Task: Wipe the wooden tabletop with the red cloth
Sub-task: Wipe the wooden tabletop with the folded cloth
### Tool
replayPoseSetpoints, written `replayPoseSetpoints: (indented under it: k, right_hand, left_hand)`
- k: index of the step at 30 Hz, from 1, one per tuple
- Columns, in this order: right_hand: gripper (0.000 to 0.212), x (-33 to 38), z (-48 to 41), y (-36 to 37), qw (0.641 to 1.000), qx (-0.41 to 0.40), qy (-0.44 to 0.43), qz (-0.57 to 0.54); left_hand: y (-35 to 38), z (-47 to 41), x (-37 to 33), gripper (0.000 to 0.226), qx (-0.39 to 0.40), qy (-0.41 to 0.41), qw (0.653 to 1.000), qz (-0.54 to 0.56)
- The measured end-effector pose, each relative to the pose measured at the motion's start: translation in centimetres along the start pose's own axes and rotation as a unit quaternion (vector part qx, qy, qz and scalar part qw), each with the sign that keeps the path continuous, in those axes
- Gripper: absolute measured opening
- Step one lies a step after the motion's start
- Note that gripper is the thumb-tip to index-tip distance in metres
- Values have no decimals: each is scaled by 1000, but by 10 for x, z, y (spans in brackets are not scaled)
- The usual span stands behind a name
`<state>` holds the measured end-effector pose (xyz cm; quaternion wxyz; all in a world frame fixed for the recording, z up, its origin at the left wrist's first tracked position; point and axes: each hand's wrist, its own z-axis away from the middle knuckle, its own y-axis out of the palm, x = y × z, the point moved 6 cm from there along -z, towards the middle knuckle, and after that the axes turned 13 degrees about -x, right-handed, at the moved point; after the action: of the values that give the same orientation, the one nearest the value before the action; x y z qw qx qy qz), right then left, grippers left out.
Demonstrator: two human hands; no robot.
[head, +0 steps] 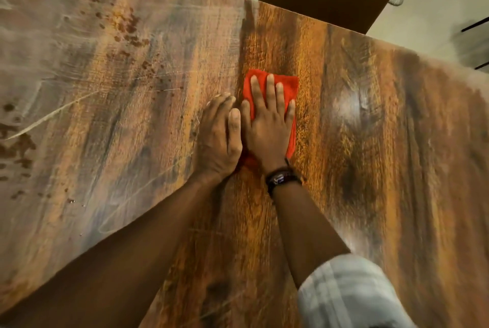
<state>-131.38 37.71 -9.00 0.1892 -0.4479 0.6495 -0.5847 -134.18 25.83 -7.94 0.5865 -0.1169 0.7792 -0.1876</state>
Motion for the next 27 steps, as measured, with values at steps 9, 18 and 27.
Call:
replayPoseSetpoints:
  k: [9, 18, 27]
  right_hand:
    - [56, 4, 20, 0, 999, 49, 9, -11]
    - [57, 2, 280, -81, 999, 46, -7, -11]
    - [58, 10, 249, -65, 999, 29, -17, 23]
  left_hand:
    - [-29, 20, -2, 39, 35, 57, 998, -5]
    - [-116, 118, 22, 47, 60, 171, 944, -275]
    - [-108, 124, 14, 49, 81, 205, 929, -296]
